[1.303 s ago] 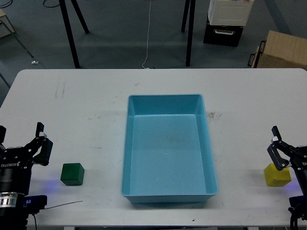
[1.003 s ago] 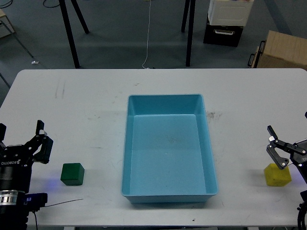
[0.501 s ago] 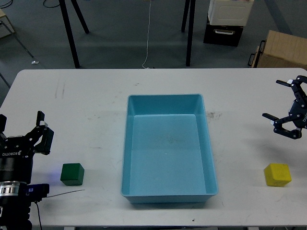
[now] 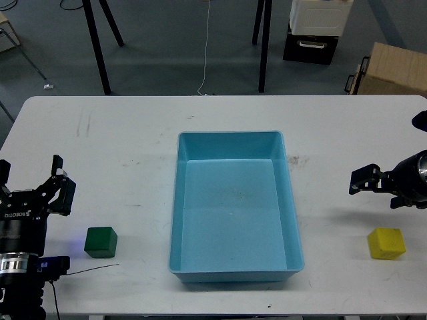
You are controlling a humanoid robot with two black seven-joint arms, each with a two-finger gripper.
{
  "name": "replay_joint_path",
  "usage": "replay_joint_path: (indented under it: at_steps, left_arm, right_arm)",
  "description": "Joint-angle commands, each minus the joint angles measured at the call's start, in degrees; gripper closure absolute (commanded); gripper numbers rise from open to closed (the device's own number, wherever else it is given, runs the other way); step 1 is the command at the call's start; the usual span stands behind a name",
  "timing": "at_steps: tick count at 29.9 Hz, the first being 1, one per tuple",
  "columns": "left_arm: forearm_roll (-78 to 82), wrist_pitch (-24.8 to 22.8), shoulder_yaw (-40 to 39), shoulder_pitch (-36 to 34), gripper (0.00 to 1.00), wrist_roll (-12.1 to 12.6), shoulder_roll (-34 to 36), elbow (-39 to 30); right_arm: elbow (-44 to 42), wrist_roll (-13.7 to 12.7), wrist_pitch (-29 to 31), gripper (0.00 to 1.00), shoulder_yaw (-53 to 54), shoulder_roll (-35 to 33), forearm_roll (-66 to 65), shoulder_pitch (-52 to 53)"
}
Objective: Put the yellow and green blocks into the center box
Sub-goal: 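Lower the right gripper onto the yellow cube and close it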
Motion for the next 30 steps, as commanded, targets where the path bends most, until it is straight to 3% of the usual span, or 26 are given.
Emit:
replay_joint_path:
  at_steps: [1, 10, 18, 20, 23, 27, 30]
  left_arm:
    - [0.00, 0.00, 0.01, 0.05, 0.00, 0.01, -0.01, 0.17]
    - [0.00, 0.00, 0.10, 0.05, 0.00, 0.01, -0.01, 0.97]
    - [0.09, 0.00, 0.10, 0.05, 0.00, 0.10, -0.01, 1.58]
    - [0.09, 0.00, 0.10, 0.05, 0.00, 0.10, -0.01, 1.93]
    - [0.09, 0.00, 0.18, 0.05, 0.00, 0.10, -0.10, 2.11]
    - [0.09, 0.00, 0.19, 0.14, 0.00, 0.10, -0.19, 2.37]
    - [0.09, 0.00, 0.19, 0.14, 0.00, 0.10, -0.19, 2.37]
  right_arm:
    - [1.35, -0.31, 0.16, 0.00, -3.68, -1.01, -5.97, -0.26]
    - [1.43, -0.31, 0.16, 0.00, -4.13, -0.31, -6.25, -1.31]
    - [1.43, -0.05, -4.28, 0.04, -3.95, 2.24, -4.93, -4.13]
    - [1.52, -0.05, -4.28, 0.21, -3.95, 2.15, -4.84, -4.13]
    - [1.70, -0.05, -4.37, 0.78, -3.95, 2.15, -5.28, -4.13]
    - [2.40, -0.14, -5.51, 0.98, -3.77, 1.80, -4.93, -4.30]
    - [3.28, -0.14, -5.69, 1.00, -3.60, 1.63, -4.84, -4.22]
